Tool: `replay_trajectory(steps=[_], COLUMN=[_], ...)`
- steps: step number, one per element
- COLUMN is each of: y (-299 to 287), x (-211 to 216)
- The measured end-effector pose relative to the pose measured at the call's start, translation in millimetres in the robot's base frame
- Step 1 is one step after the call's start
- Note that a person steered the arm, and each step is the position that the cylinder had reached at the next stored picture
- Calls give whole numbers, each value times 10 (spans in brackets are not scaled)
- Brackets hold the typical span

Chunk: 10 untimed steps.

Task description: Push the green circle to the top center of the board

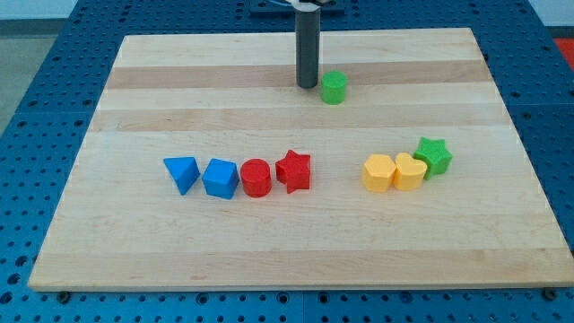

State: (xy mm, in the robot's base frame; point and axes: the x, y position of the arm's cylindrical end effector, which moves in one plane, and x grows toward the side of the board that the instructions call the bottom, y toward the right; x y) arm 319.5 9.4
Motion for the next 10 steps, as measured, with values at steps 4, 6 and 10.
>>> replay_trajectory(steps=[4,6,10], y=[822,559,-42], x=[643,418,-370])
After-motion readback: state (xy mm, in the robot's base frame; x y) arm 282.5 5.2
